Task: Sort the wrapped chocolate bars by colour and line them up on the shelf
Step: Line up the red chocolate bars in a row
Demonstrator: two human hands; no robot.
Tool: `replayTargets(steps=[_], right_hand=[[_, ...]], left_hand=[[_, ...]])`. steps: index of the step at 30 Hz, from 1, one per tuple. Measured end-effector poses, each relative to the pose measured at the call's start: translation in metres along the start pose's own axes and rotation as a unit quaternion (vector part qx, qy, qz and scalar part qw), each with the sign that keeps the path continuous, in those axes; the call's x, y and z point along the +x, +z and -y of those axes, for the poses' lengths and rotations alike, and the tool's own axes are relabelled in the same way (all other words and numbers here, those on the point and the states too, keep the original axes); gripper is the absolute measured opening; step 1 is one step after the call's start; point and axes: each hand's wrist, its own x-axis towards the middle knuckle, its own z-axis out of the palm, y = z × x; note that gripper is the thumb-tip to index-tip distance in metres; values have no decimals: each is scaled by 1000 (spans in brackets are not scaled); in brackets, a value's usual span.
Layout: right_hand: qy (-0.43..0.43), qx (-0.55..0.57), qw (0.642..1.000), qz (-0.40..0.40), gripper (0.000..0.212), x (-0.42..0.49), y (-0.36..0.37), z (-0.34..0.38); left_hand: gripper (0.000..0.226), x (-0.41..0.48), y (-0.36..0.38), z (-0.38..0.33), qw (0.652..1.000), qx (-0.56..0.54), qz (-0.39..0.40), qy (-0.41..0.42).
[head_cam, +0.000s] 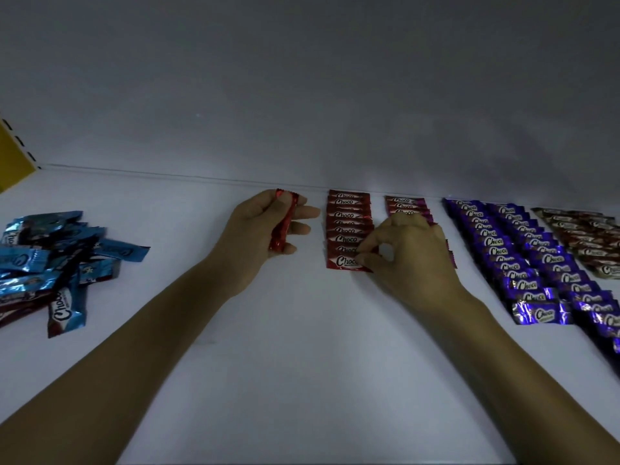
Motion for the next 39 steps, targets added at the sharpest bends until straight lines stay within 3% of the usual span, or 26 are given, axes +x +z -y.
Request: replayTargets(steps=[3,5,8,12,16,19,22,25,30,34,36,39], right_hand=[[-29,27,998,-41,15,-2,4,0],[-41,161,984,-63,9,-4,1,10],[-40,346,935,-63,6,-6,-4,30],[-37,396,917,-29,6,-3,5,41],[56,547,835,-23,13,-4,2,39],[127,603,788,-7,11,-5,-5,36],[141,599,788,-1,11,-9,-8,36],[150,597,788,-2,14,-11,-12,36],[100,551,829,-7,17,-15,-13,40],[119,557,822,-9,18,-13,-14,37],[97,536,839,-10,15,-13,-13,33],[67,512,856,32,27,-15,-10,29]], left_hand=[[27,-5,4,-6,996,-78,15,-29],[28,-8,9,-9,991,-120,36,-38],[26,-12,19,-7,989,-126,78,-21],[26,-16,30,-1,979,-140,145,-1],[32,-15,31,-1,970,-168,177,-18],[35,-13,29,-5,976,-178,121,-18],[20,-9,23,-11,984,-175,17,-25],[19,-5,11,-10,996,-66,-54,-16],[21,-5,15,-5,995,80,-60,30],[21,-6,18,-3,992,110,-36,56],[22,-5,18,-1,990,121,-41,63],[32,-2,17,0,991,103,-61,56]])
